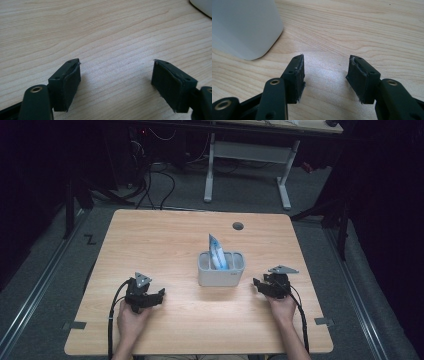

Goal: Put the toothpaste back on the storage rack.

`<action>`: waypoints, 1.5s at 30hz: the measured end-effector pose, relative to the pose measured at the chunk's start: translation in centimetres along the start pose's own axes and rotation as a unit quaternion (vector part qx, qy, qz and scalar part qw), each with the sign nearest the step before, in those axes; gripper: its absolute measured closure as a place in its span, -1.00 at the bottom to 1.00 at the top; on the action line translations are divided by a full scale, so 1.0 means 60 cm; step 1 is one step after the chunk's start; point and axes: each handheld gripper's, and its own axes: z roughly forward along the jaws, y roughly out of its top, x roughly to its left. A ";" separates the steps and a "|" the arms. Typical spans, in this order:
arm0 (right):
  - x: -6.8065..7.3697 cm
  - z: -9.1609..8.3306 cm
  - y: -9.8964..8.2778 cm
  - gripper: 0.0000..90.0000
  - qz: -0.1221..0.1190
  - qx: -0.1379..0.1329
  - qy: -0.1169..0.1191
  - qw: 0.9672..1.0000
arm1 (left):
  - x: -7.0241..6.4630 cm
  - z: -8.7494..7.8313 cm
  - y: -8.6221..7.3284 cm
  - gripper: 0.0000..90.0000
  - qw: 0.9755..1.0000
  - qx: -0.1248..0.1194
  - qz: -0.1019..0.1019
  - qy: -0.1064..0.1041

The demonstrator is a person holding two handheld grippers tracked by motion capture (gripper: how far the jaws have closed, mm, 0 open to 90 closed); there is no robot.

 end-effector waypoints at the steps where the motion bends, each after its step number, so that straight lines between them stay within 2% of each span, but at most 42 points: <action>1: -0.001 0.001 0.000 0.05 -0.003 -0.001 -0.001 1.000 | 0.000 0.000 0.000 -0.47 1.000 0.000 0.000 0.000; 12: 0.001 0.007 -0.001 0.04 -0.006 -0.002 -0.008 1.000 | 0.000 0.000 0.000 -0.47 1.000 0.000 0.000 0.000; 16: 0.007 0.008 0.000 -0.02 -0.023 0.002 -0.017 1.000 | 0.000 0.000 0.000 -0.47 1.000 0.000 0.000 0.000; 20: 0.008 0.009 0.000 -0.06 -0.031 0.003 -0.016 0.999 | 0.000 0.000 0.000 -0.47 1.000 0.000 0.000 0.000; 42: 0.010 0.008 -0.002 -0.17 -0.026 0.006 -0.019 0.999 | 0.000 0.000 0.000 -0.48 1.000 0.000 -0.001 0.000; 45: 0.011 0.008 -0.001 -0.22 -0.033 0.007 -0.013 0.999 | 0.000 0.000 0.000 -0.48 1.000 0.000 -0.001 0.000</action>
